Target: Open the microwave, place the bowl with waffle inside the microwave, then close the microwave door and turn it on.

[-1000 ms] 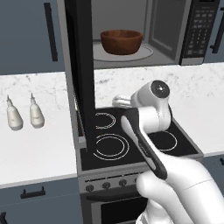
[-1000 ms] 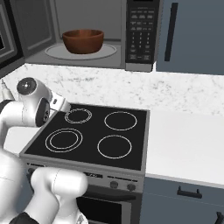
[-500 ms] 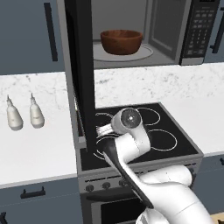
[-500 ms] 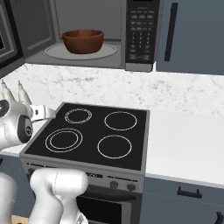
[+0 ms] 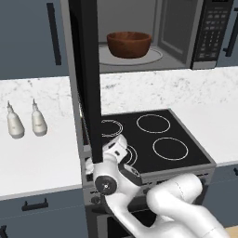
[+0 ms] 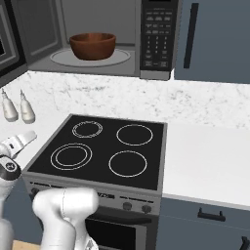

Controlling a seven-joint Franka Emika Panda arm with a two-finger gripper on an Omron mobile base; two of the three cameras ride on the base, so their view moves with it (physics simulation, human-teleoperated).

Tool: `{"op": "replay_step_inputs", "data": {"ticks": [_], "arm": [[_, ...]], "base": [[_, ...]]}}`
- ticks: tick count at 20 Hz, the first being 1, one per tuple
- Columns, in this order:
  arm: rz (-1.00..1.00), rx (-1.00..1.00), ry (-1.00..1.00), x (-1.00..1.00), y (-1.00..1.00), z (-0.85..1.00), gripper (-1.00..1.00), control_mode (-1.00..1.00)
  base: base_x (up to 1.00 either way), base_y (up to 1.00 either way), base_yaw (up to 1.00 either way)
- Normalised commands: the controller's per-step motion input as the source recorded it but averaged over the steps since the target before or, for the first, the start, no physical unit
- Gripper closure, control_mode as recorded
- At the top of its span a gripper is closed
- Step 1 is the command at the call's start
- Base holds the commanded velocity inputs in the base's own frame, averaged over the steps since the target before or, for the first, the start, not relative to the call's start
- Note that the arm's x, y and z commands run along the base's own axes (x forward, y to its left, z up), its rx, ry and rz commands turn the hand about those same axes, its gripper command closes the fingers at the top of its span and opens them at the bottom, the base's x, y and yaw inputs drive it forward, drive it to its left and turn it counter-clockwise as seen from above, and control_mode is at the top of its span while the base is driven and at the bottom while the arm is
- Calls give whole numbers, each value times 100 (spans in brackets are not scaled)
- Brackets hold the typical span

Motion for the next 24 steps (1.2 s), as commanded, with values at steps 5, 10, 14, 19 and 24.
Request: {"op": "replay_step_inputs", "data": {"ticks": [5, 10, 14, 19, 24], "arm": [[0, -28, 0, -62, 91, 100, 100, -100], [0, -41, 13, -29, 100, 44, 100, -100], [-4, -53, 2, -1, 100, 0, 100, -100], [-8, -54, -24, 0, 91, 3, 100, -100], [-13, -45, -51, -2, 38, 33, 100, -100]], "base": [[0, 0, 0], [0, 0, 0], [0, 0, 0], [0, 0, 0], [0, 0, 0]]}}
